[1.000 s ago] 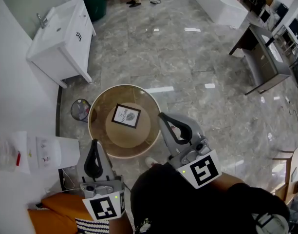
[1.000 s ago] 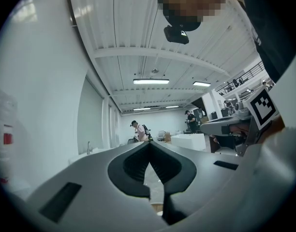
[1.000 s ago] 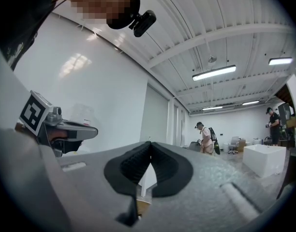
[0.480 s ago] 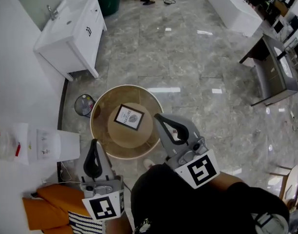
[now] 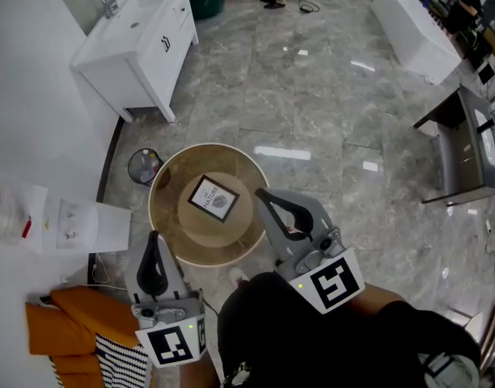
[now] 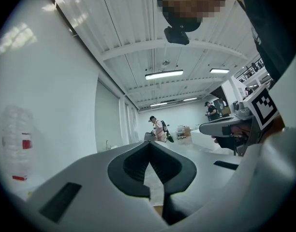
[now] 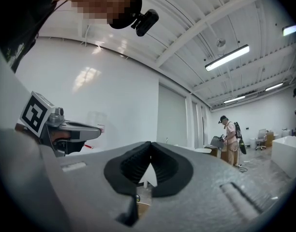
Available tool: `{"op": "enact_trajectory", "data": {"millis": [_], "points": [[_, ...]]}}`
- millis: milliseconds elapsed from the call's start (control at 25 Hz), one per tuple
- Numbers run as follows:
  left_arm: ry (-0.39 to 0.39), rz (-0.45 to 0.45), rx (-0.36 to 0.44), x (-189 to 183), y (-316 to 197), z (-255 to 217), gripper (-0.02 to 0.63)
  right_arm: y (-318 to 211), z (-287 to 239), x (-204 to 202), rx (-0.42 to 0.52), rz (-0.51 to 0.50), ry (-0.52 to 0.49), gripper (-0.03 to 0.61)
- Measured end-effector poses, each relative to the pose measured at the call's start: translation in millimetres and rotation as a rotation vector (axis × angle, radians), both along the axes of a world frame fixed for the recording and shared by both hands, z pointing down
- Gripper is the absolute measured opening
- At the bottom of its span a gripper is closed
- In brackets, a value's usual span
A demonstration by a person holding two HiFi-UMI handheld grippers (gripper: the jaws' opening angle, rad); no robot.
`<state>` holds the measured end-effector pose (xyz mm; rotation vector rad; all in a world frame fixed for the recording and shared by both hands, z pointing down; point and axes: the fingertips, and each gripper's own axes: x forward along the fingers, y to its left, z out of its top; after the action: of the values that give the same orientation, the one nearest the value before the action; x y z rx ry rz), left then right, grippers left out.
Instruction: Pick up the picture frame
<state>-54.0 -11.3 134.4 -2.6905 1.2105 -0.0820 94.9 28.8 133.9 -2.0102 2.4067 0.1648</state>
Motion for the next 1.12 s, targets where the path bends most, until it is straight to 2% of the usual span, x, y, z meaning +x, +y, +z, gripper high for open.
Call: {"op": "enact_trajectory", "data": {"millis": [400,720,1120], "points": [[-0.002,-0.090,-0.007,53.3,8.7,0.1,0.012,-3.3,2.6,62.7,0.000,-0.072,-0.001,-0.003],[0.012,-0.195,-0.009,87.6,28.5,7.6,0.012,3.8,7.2,100.0,-0.004,-0.176,0.034,-0.002],[-0.005,-0.291,-0.038,94.5,38.3,21.0,0.012,-2.3,22.2,106.0,-0.034,-0.277,0.019,-0.003]]}}
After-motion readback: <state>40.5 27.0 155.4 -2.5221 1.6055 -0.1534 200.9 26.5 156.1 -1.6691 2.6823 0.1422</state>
